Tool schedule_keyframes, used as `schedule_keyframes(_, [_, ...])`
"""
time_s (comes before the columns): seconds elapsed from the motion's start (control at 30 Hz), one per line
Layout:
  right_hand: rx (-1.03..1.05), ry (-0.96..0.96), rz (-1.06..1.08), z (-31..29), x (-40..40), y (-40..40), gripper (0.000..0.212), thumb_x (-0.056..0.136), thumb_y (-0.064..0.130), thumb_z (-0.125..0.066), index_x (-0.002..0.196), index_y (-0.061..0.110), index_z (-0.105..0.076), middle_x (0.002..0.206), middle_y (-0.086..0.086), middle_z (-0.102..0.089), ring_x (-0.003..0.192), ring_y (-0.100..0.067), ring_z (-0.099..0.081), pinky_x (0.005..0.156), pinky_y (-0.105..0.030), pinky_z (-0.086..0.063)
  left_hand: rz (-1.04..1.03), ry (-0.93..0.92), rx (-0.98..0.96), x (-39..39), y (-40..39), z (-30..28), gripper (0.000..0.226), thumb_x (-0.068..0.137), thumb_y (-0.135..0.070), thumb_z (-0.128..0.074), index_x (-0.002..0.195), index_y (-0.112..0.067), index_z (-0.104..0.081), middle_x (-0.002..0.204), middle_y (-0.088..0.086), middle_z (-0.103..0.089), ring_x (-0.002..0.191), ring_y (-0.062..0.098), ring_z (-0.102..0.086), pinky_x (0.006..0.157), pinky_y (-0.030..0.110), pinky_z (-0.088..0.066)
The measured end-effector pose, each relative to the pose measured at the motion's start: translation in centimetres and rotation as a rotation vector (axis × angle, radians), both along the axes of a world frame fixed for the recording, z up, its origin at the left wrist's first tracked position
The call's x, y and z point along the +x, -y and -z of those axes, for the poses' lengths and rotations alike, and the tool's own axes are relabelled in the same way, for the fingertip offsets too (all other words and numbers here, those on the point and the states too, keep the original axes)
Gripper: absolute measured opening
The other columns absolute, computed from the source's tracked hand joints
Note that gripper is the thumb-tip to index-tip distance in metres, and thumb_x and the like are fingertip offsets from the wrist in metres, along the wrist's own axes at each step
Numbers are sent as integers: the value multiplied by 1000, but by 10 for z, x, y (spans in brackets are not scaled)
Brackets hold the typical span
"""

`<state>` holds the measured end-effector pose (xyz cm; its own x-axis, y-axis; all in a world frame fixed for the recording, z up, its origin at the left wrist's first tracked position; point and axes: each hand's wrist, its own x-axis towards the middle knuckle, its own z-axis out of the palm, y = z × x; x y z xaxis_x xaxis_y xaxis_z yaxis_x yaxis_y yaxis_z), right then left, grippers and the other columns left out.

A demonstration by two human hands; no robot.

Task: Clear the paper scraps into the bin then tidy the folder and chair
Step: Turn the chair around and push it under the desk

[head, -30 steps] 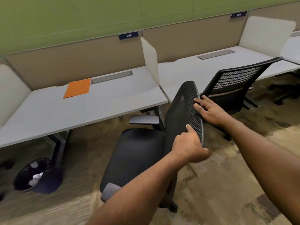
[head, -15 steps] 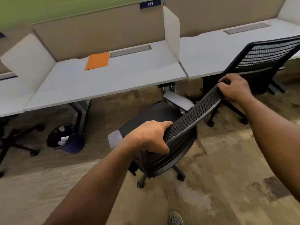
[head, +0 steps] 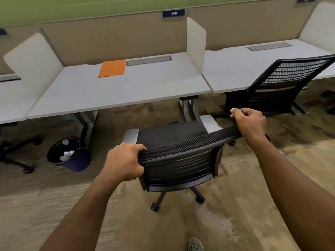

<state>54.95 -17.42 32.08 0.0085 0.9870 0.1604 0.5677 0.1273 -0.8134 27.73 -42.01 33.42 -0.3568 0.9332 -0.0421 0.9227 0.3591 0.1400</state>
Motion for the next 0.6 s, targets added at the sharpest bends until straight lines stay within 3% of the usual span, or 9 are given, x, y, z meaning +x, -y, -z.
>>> schedule_keyframes(0.1, [6,5,14,-7,-18,15,43,75,56,-53,66,19,-71,60,9,-62,62,-3,-51,55,-23,-32,54,5,18,-21,12,-2,35,65,-35,-71,100,-39,-67,63,-21,-57,49,-6,-45,45,13,-26])
schedule_keyframes(0.27, [4,-6,31,-8,-45,35,42,75,61,-52,66,25,-72,65,8,-65,67,-5,-54,57,-26,-35,114,47,29,-54,29,-4,38,68,-49,-71,104,-38,-67,69,-25,-57,58,-6,-53,50,12,-33])
schedule_keyframes(0.43, [4,-20,53,-7,-76,55,42,73,64,-52,63,28,-72,64,9,-66,71,-7,-57,66,-32,-41,93,57,104,-85,57,2,68,53,-87,-54,101,-41,-67,71,-27,-62,66,-8,-56,57,17,-48])
schedule_keyframes(0.6, [69,60,-27,-5,-116,76,47,81,63,-48,68,26,-73,65,9,-64,71,-7,-55,69,-33,-39,42,-39,274,-123,85,8,84,50,-101,-41,92,-34,-71,64,-17,-67,58,0,-60,53,25,-50])
